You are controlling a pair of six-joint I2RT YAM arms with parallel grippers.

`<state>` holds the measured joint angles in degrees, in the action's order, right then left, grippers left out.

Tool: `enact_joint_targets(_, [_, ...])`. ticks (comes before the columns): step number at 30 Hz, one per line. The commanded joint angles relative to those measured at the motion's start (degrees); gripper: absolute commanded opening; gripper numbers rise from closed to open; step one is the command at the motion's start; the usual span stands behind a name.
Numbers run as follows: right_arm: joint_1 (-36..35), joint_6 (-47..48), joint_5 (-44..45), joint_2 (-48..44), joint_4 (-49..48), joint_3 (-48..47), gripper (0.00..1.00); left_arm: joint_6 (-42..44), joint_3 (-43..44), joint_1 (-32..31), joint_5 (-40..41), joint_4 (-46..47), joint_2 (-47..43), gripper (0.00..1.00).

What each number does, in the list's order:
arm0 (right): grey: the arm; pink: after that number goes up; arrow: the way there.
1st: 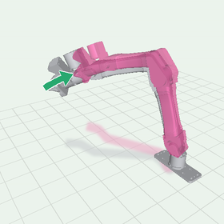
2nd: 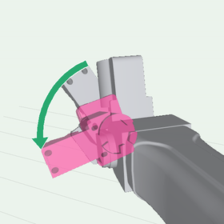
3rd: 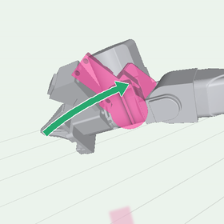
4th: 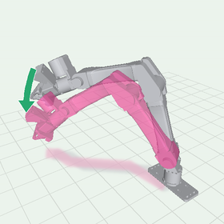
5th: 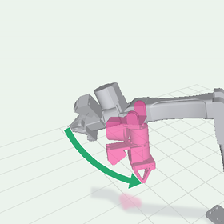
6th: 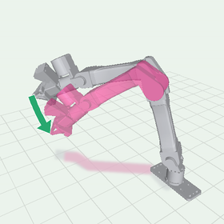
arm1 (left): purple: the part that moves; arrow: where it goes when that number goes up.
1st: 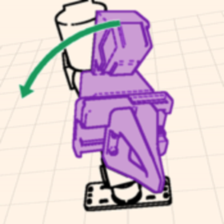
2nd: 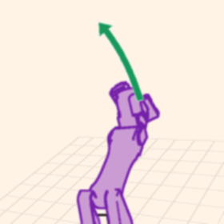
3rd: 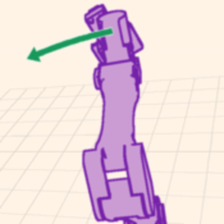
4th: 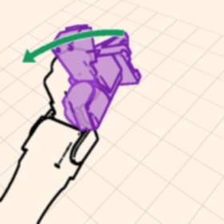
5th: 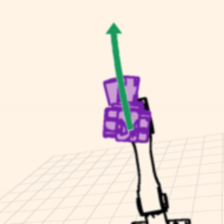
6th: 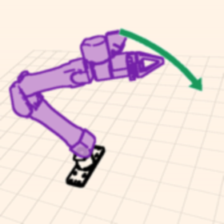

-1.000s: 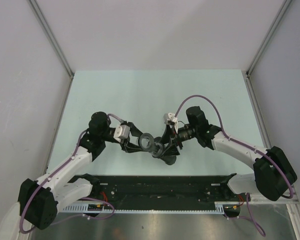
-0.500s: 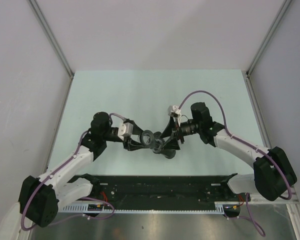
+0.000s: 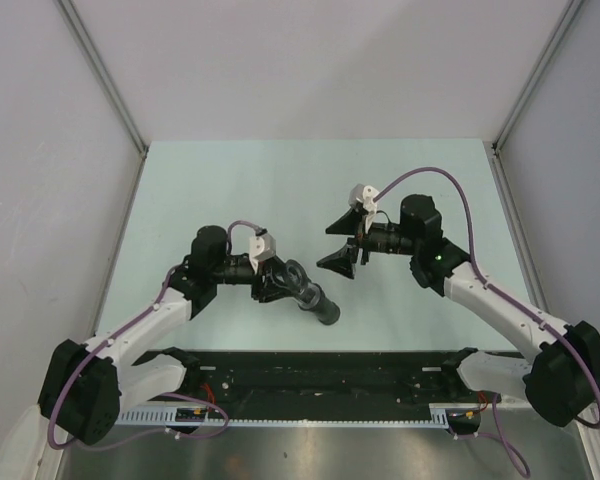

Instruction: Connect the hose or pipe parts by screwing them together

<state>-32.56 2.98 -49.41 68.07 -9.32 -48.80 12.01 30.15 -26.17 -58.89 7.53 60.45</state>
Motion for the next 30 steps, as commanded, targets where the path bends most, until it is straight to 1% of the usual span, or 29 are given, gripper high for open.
enact_joint_targets(1, [-1.36,1.32,17.04,-3.64,-0.70,-1.39,0.93,-11.64,5.09,0.33,8.77,1.61,-0.85,0.00])
enact_joint_targets(2, [-2.41,1.50,21.24,-4.08,-1.39,-0.78,0.92,-18.53,5.61,0.33,14.10,1.61,-1.12,0.00])
enact_joint_targets(4, [-3.30,1.24,24.26,-5.14,-3.15,0.01,0.93,-23.94,6.93,0.77,18.62,0.39,-2.17,0.00])
enact_joint_targets(5, [-3.65,0.71,25.66,-6.45,-3.42,0.28,0.94,-27.70,7.46,0.95,19.51,-0.23,-2.35,0.00])
enact_joint_targets(6, [-3.65,0.10,25.42,-7.16,-3.60,0.19,0.97,-29.40,8.42,1.12,20.30,-0.84,-2.70,0.00])
enact_joint_targets(7, [-3.74,0.09,25.15,-8.12,-3.68,0.19,0.98,-32.89,8.78,1.12,21.18,-1.98,-3.31,0.00])
enact_joint_targets(9, [-4.62,0.35,25.94,-10.50,-4.21,0.54,0.98,-35.55,10.01,1.12,22.85,-3.39,-3.58,0.00])
enact_joint_targets(11, [-5.76,4.03,26.73,-12.51,-5.00,1.16,0.98,-39.33,10.89,1.39,22.51,-3.75,-4.10,0.00])
enact_joint_targets(12, [-7.07,5.61,27.08,-13.22,-5.44,2.99,0.98,-41.00,11.85,1.48,22.77,-4.10,-4.19,0.00])
enact_joint_targets(13, [-7.43,9.11,27.26,-13.84,-6.66,3.87,0.98,-42.75,12.47,1.65,22.94,-4.45,-4.37,0.00])
enact_joint_targets(16, [-8.22,12.56,26.30,-16.39,-9.30,7.04,0.98,-49.69,15.28,2.00,23.38,-6.03,-4.81,0.00])
enact_joint_targets(19, [-9.80,14.94,25.33,-19.29,-10.10,8.62,0.99,-52.69,18.53,2.35,26.01,-10.94,-5.34,0.00])
enact_joint_targets(21, [-11.29,18.98,26.29,-21.04,-9.32,9.33,0.99,-53.84,21.33,2.62,27.60,-16.11,-5.43,0.00])
enact_joint_targets(24, [-14.46,23.99,29.01,-21.67,-7.21,9.60,1.00,-56.39,23.55,3.50,29.62,-20.78,-5.60,0.00])
enact_joint_targets(30, [-17.89,28.38,33.93,-18.77,-6.41,9.60,1.00,-62.81,24.51,3.85,29.36,-22.29,-6.57,0.00])
